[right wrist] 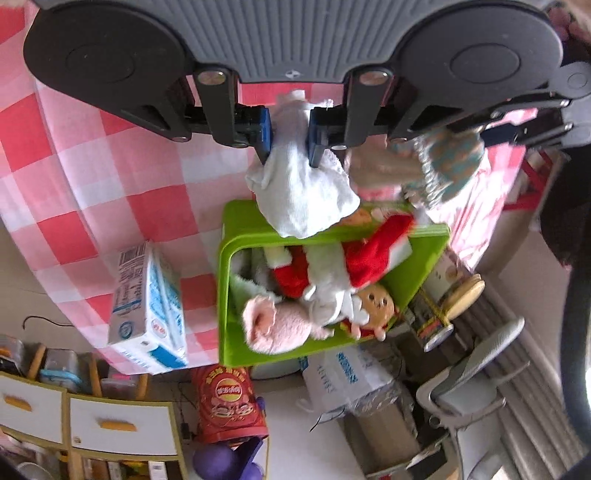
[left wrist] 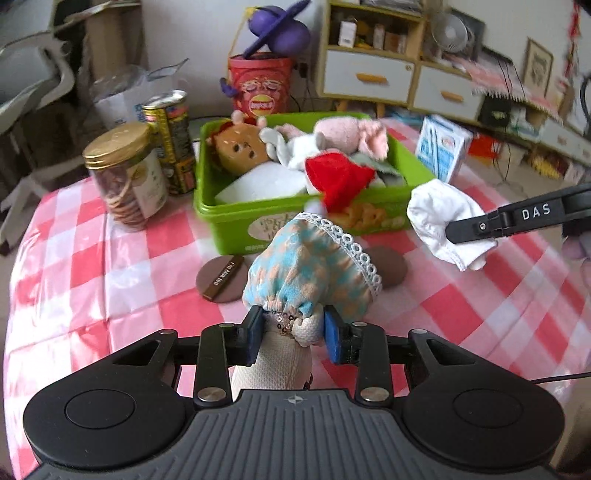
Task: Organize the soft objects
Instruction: 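Carry the bunny doll into the green tray with the left tool while the right tool carries the cloth there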
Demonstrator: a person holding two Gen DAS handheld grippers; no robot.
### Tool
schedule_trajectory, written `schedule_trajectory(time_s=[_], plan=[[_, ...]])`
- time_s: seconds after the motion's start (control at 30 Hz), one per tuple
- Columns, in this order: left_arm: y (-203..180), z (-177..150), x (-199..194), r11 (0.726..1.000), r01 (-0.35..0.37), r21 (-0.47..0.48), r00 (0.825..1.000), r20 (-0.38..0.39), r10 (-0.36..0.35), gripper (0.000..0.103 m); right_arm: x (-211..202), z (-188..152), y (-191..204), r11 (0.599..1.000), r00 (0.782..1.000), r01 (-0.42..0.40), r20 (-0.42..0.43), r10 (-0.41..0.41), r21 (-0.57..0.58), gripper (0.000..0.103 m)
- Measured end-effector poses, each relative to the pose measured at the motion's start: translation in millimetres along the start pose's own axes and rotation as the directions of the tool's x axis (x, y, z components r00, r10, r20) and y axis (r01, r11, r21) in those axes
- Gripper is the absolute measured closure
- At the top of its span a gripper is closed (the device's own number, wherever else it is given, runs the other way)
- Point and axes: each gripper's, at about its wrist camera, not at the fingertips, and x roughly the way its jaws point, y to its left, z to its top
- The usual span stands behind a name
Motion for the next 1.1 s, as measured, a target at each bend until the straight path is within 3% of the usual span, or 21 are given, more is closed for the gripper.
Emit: schedule_trajectory(time_s=[0.3, 0.5, 0.8, 1.1], plan=[[13.4, 13.8, -38.1, 0.995, 0.018, -0.103, 0.994, 0.108, -0.007, 0.069, -20.7, 16.2, -9.5, 0.995, 0.996, -0.052, 0.078, 0.045, 0.086, 0.103], [18.9, 44.4, -48.1, 0.986, -0.034, -0.161, 0.985, 0.165, 0.060, 0.069, -24.3, 31.1, -10.6, 0.992, 0.988, -0.064, 0.144, 0.049, 0.106, 0.103], [14.2, 102.8, 3.3, 0.984, -0.083, -0.158, 0.981, 0.161, 0.109, 0.069, -8.6, 49.8, -7.8, 0.991, 0.970, -0.082, 0.238, 0.055, 0.104, 0.103], [15.2, 113.7, 67.9, 0.982, -0.152, -0.116, 0.980, 0.107, 0.165, 0.069, 19.3, 57.8, -12.0, 0.984, 0.966, -0.096, 0.251, 0.057, 0.148, 0.103]])
